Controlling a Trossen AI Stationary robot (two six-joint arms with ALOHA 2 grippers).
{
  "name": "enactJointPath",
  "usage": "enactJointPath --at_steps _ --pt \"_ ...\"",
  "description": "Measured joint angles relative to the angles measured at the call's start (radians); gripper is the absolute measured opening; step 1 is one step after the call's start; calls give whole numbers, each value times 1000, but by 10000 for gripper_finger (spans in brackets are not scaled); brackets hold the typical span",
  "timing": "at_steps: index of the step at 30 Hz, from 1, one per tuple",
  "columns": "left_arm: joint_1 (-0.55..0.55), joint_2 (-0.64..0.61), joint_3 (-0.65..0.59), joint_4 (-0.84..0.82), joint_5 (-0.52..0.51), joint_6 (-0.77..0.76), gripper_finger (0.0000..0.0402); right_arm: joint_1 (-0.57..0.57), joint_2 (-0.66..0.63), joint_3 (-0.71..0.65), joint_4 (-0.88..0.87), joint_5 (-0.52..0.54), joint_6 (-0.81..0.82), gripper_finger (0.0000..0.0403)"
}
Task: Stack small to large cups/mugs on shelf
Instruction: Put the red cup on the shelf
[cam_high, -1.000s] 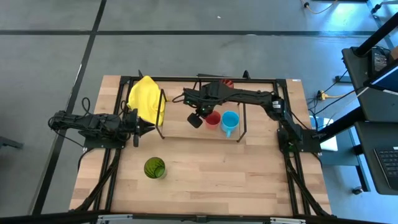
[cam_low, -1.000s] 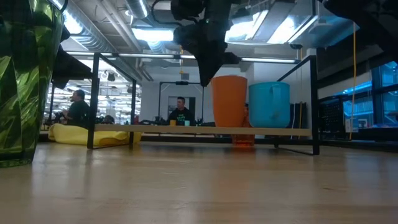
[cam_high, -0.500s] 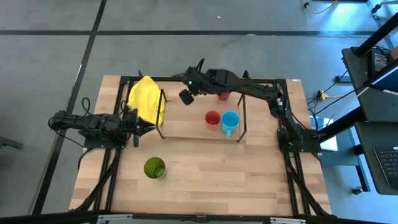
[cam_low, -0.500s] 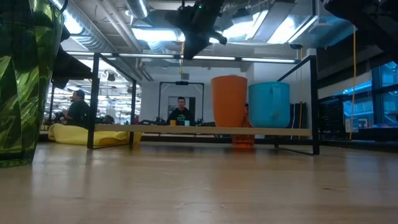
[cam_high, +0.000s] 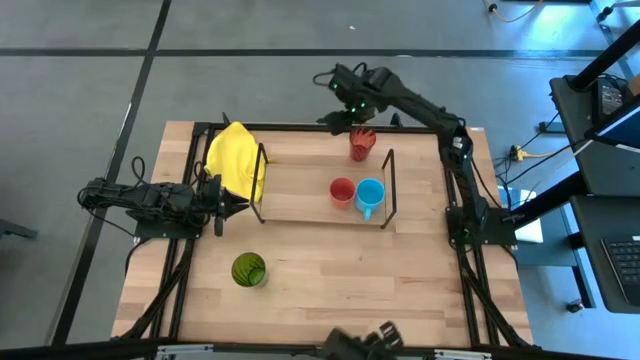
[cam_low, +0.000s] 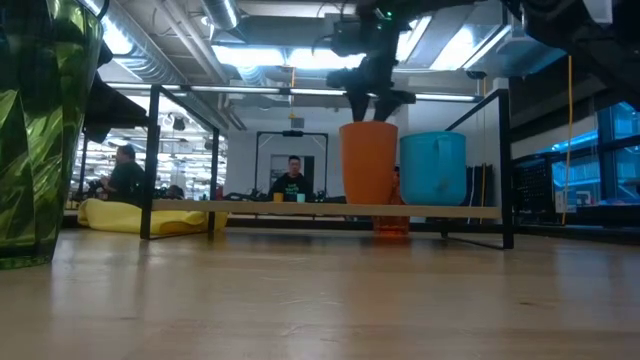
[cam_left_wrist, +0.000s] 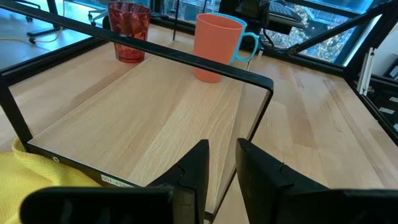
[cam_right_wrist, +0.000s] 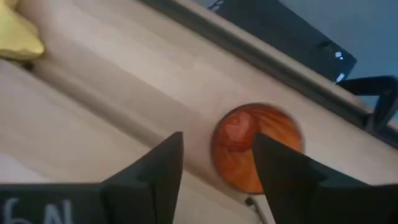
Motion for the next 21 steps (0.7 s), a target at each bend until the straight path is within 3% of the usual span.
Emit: enactJointPath --at_steps 8,14,21 --pt "0 0 0 0 0 0 75 -119 3 0 -113 -19 -123 194" --pt "0 0 0 0 0 0 75 -127 8 -24 -150 -76 -172 194" --pt "0 0 0 0 0 0 75 -122 9 -203 -63 -82 -224 194"
